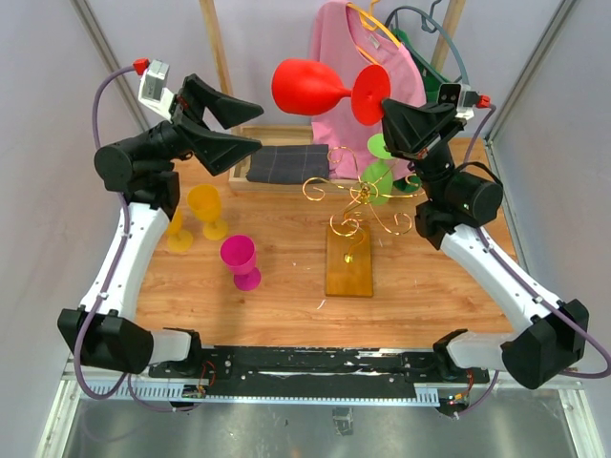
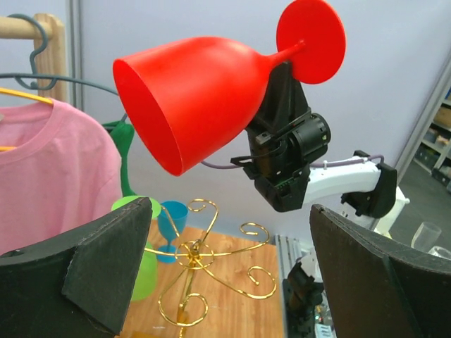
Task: Take the wine glass off the wine glass rack
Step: Place the wine glass at the center of the board.
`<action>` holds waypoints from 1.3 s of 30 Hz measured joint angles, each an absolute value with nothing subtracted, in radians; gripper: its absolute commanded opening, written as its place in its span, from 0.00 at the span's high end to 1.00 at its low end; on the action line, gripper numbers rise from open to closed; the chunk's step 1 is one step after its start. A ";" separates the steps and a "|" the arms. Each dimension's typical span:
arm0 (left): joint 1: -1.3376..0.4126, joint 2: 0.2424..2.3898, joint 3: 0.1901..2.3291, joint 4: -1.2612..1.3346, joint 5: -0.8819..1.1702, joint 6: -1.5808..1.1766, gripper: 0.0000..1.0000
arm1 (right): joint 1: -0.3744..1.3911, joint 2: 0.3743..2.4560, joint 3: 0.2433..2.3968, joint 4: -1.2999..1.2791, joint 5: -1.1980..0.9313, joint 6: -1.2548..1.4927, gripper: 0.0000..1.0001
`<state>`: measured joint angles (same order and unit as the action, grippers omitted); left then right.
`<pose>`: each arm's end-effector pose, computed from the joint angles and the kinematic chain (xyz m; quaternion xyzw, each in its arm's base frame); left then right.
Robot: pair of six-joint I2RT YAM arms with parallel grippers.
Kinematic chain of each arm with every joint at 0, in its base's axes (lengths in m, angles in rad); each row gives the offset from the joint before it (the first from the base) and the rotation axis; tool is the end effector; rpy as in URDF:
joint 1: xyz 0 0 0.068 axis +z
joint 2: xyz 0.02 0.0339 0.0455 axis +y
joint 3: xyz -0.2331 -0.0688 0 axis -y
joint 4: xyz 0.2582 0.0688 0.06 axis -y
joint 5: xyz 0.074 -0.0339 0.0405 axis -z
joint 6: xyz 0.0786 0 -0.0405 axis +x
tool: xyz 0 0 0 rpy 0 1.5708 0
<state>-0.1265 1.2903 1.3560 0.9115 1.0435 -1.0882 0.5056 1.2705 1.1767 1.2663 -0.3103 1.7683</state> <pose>0.2619 -0.1018 0.5084 0.3053 0.4452 -0.5928 0.5976 0.2259 0.1525 0.5089 -0.0069 0.2472 0.8916 0.3794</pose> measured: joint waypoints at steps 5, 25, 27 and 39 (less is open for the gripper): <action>-0.126 1.328 1.380 0.971 1.076 -1.097 0.01 | 0.506 1.241 1.147 1.267 -0.315 1.768 0.99; -0.228 1.466 1.529 1.001 1.101 -1.104 0.01 | 0.506 1.213 1.098 1.287 -0.340 1.758 0.99; -0.237 1.466 1.532 1.008 1.096 -1.110 0.01 | 0.506 1.214 1.098 1.293 -0.340 1.758 0.99; -0.290 1.466 1.532 1.079 1.066 -1.197 0.58 | 0.506 1.240 1.098 1.364 -0.353 1.763 0.99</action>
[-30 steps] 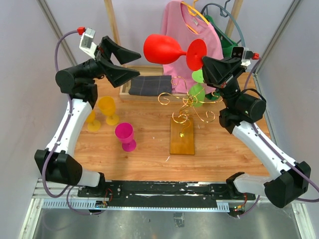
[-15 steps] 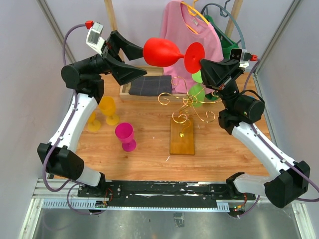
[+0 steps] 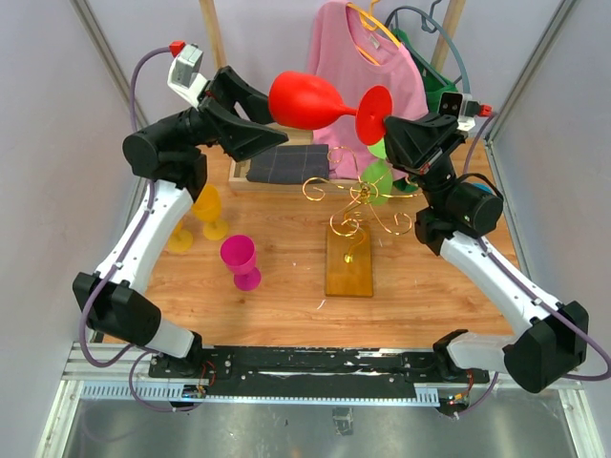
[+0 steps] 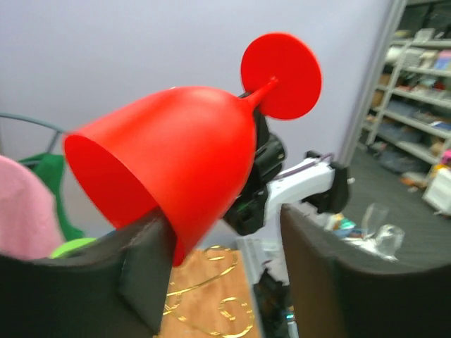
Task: Take the wine glass off the wine glass rack
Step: Place the wine glass at the center of the board.
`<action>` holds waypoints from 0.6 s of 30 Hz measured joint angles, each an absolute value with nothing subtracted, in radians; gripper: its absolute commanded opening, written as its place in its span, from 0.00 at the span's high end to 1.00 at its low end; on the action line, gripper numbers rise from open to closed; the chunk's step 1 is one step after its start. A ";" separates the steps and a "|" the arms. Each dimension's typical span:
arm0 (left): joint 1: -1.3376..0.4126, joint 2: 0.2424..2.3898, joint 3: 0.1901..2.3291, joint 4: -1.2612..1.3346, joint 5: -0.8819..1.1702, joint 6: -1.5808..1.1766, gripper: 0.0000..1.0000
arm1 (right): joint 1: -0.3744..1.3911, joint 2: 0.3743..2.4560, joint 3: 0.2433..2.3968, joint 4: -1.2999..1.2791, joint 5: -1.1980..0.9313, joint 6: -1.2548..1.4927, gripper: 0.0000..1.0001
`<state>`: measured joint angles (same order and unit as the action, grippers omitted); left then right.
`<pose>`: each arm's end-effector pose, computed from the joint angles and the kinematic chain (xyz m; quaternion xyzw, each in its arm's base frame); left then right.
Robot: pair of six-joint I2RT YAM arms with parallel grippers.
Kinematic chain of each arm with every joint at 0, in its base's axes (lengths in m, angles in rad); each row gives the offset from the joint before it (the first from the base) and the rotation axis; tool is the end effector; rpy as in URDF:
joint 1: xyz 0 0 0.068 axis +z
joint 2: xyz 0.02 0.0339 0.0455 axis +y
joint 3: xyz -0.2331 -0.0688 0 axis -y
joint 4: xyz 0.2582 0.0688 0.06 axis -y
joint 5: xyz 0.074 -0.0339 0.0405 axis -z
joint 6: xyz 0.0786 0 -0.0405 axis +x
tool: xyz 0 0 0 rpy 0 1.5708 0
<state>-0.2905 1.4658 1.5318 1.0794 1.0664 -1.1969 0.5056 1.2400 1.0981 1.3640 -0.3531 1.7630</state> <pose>0.2634 -0.1506 0.5242 0.3671 0.3810 -0.6489 0.5469 0.2133 0.1492 0.4957 -0.0395 0.2398 0.8915 0.3823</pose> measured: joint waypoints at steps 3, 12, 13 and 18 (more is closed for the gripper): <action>-0.297 1.466 1.532 1.094 1.059 -1.212 0.80 | 0.506 1.250 1.098 1.397 -0.365 1.780 0.99; -0.310 1.451 1.533 1.146 1.069 -1.260 1.00 | 0.505 1.262 1.093 1.447 -0.357 1.809 0.59; -0.311 1.451 1.533 1.147 1.067 -1.261 1.00 | 0.505 1.262 1.084 1.450 -0.362 1.808 0.53; -0.309 1.451 1.533 1.142 1.058 -1.263 1.00 | 0.506 1.262 1.022 1.471 -0.377 1.792 0.34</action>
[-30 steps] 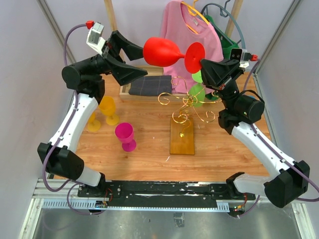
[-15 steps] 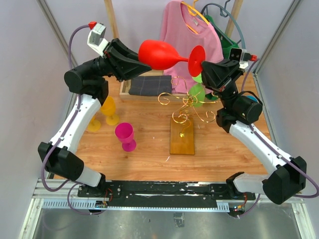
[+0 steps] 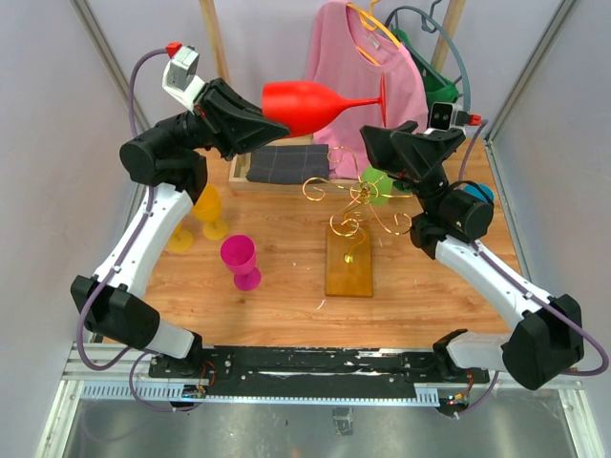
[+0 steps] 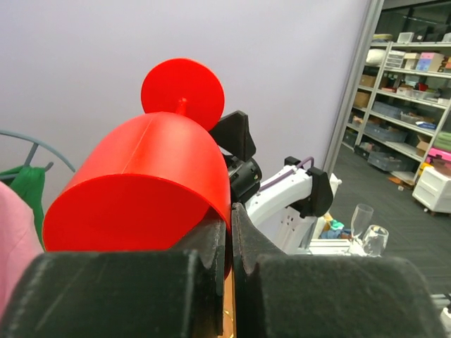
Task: Take the wine glass off the wine glass rack
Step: Place the wine glass at the center of the board.
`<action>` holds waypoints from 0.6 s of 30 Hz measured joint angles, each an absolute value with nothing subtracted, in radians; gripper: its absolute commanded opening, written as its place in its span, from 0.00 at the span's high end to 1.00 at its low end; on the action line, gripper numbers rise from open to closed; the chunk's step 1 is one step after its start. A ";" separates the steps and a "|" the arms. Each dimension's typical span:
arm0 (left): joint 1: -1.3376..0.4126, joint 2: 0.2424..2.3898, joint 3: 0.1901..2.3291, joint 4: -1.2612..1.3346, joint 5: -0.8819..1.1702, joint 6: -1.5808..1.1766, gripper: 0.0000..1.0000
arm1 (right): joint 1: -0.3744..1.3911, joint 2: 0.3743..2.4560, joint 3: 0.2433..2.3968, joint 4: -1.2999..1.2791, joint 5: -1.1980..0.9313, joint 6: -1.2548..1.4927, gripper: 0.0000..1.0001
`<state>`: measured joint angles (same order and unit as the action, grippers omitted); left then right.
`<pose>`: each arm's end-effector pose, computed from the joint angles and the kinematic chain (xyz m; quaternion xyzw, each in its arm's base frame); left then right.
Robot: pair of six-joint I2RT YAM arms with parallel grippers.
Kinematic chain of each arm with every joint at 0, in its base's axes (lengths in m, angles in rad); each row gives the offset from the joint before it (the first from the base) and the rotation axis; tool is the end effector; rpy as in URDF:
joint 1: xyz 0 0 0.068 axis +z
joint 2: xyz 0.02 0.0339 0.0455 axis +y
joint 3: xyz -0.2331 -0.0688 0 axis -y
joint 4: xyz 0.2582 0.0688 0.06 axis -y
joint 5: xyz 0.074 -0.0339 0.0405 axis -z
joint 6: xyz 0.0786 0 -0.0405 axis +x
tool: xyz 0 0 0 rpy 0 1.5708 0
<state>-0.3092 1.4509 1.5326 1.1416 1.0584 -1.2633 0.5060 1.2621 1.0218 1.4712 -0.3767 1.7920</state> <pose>0.2486 -0.1513 0.5316 0.3732 0.3609 -0.6634 0.5389 0.2163 0.1529 0.4711 -0.0481 0.2436 0.8963 0.3675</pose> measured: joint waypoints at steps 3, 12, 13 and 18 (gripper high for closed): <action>-0.310 1.450 1.533 1.143 1.059 -1.264 1.00 | 0.506 1.261 1.010 1.472 -0.378 1.774 0.33; -0.288 1.446 1.563 1.142 1.059 -1.238 1.00 | 0.506 1.225 1.045 1.471 -0.457 1.739 0.32; -0.277 1.444 1.570 1.141 1.059 -1.232 1.00 | 0.506 1.217 1.045 1.470 -0.467 1.737 0.32; -0.209 1.436 1.612 1.083 1.060 -1.167 1.00 | 0.506 1.158 1.046 1.422 -0.522 1.714 0.32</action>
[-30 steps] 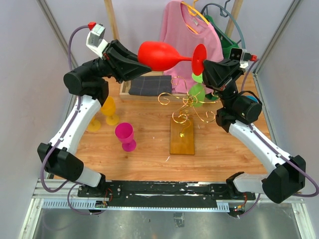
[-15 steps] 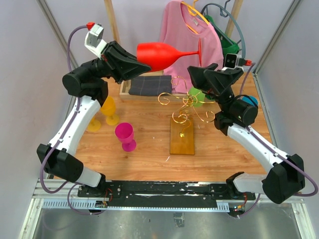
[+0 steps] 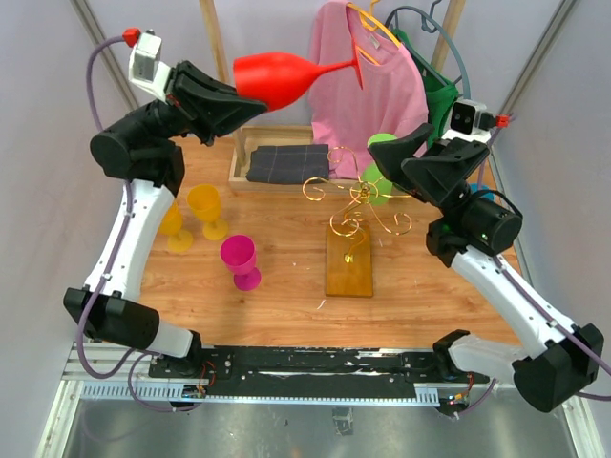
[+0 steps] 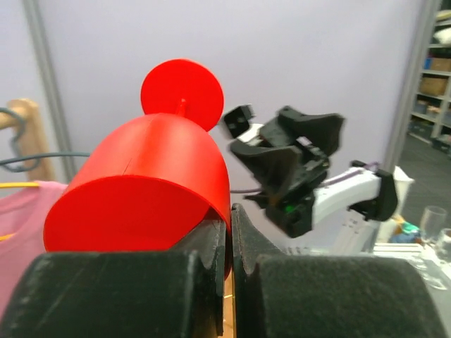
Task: Take the wine glass off the wine glass rack
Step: Place the wine glass at the center of the board.
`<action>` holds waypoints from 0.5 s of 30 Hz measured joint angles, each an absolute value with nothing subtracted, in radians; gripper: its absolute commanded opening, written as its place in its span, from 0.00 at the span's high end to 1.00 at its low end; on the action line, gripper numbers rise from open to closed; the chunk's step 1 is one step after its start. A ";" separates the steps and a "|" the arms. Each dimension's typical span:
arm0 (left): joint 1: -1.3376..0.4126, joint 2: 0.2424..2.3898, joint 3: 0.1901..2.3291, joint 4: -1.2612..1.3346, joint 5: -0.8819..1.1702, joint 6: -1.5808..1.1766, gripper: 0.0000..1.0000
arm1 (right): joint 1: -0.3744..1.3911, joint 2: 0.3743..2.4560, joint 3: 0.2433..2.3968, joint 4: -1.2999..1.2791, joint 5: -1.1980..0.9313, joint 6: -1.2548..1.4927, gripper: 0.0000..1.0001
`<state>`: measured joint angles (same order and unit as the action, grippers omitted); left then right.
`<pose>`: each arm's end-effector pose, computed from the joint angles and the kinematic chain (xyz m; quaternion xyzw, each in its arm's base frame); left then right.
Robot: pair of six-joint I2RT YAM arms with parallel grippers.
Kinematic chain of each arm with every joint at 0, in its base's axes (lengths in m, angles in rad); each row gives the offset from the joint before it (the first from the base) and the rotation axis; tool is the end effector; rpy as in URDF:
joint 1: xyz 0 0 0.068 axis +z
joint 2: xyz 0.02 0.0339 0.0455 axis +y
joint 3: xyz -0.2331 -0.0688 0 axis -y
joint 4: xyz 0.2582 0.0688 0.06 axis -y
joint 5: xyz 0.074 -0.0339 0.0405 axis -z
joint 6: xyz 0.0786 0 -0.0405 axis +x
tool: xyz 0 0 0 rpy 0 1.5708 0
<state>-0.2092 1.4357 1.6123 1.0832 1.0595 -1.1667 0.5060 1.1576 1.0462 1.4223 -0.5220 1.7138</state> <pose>0.2466 -0.1224 0.5560 0.3815 0.3486 -0.6018 0.6089 0.1789 0.1439 0.4953 -0.1395 0.2483 0.8729 0.3961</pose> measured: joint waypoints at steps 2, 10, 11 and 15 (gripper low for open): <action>-0.173 1.433 1.645 0.987 1.061 -1.089 1.00 | 0.506 1.122 1.058 1.356 -0.551 1.684 0.32; -0.144 1.421 1.900 0.138 0.942 -0.418 1.00 | 0.505 1.000 1.299 0.898 -0.688 1.439 0.31; -0.144 1.422 1.944 0.029 0.910 -0.341 1.00 | 0.505 0.988 1.340 0.829 -0.701 1.397 0.31; -0.144 1.406 2.035 -0.287 0.787 -0.106 1.00 | 0.505 0.948 1.445 0.598 -0.739 1.257 0.31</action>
<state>-0.1444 1.4063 2.0346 -0.2871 0.7872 -0.1059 0.5049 0.9478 1.4452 0.5983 -0.7395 1.2568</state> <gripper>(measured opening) 0.028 0.688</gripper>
